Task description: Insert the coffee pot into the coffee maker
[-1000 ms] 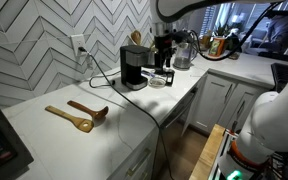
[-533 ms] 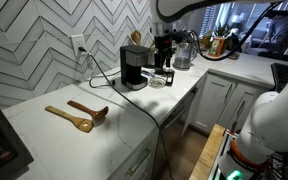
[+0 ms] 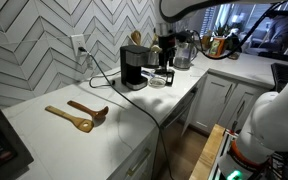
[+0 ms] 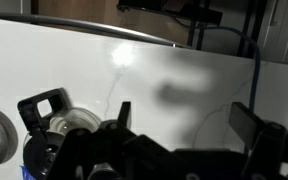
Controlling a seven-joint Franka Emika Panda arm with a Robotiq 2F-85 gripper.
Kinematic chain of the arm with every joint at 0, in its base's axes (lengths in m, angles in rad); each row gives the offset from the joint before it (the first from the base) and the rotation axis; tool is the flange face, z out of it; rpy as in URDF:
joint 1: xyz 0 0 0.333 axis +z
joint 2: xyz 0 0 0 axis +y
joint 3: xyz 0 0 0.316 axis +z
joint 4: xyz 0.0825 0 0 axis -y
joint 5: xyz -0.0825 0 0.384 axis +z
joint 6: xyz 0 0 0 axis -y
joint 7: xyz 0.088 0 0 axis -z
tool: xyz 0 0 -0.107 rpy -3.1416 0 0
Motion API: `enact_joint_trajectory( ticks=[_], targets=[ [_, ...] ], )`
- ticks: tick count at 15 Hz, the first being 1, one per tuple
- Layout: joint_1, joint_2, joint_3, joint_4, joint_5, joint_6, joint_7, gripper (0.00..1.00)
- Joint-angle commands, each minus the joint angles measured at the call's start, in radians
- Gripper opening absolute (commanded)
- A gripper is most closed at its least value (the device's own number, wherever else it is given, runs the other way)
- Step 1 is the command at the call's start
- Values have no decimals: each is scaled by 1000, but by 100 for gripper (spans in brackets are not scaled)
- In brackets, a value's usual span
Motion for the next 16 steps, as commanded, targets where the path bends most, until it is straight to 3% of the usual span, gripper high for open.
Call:
enact_joint_trajectory(
  ticks=[1,9,10,16],
  targets=[
    [-19,-28,-60,-45,-59,8,-163,100],
    [-41,-48,-188,-177,-141,247,-637,100],
    [-40,-11,-158,-116,-121,183,-549,100],
    [-44,-9,-154,-117,-121,193,-557,100]
  ],
)
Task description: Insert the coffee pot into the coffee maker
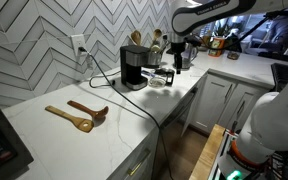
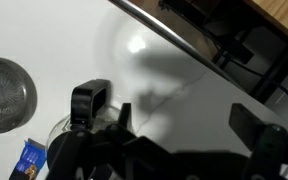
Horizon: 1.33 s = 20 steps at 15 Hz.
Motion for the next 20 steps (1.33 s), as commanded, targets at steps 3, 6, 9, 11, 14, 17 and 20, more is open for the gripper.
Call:
enact_joint_trajectory(
  ticks=[3,6,9,11,14,17,20],
  targets=[
    [-4,1,4,2,2,-2,-1,100],
    [-4,1,4,2,2,-2,-1,100],
    [-9,10,-26,-3,23,30,-72,100],
    [-16,25,-55,-7,21,74,-162,100],
    [-33,58,-109,-20,39,185,-341,100],
    [-47,97,-144,-32,93,289,-509,100],
    [-55,141,-162,-39,227,360,-635,100]
  ],
)
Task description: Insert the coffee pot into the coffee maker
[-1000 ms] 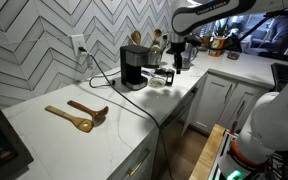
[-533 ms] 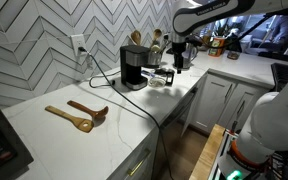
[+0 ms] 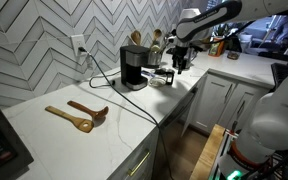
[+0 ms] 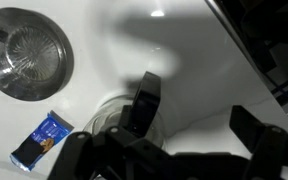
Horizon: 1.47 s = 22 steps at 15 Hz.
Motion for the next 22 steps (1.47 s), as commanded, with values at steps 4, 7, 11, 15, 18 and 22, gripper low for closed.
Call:
enact_joint_trajectory(
  ticks=[4,7,11,15,18,22],
  targets=[
    [-37,49,17,-9,140,63,-114,100],
    [-37,55,17,-9,151,65,-118,100],
    [-45,73,11,-13,210,109,-118,100],
    [-67,83,8,-14,235,156,-101,100],
    [-81,92,6,-15,253,173,-98,100],
    [-78,114,10,-12,350,174,-124,100]
  ],
)
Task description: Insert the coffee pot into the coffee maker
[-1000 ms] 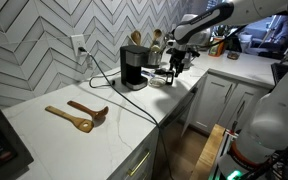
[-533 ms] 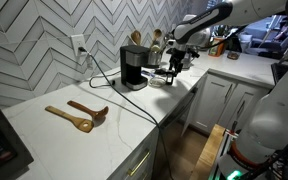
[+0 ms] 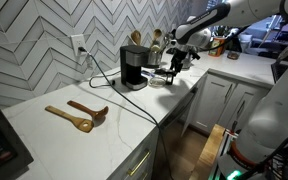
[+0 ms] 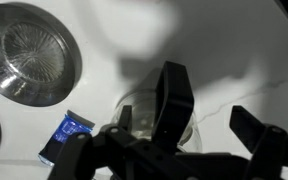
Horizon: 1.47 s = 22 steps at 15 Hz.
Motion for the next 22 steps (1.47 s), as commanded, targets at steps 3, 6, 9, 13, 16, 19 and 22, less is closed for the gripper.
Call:
enact_joint_trajectory(
  ticks=[3,6,9,13,16,19,22],
  targets=[
    [-20,32,13,-4,70,35,-13,83],
    [-29,40,11,-5,76,50,-20,51],
    [-32,43,13,-4,94,54,-28,31],
    [-32,45,15,-1,106,54,-37,52],
    [-31,46,16,0,115,53,-44,73],
    [-30,47,17,0,131,55,-55,63],
    [-29,48,17,0,162,64,-83,41]
  ],
)
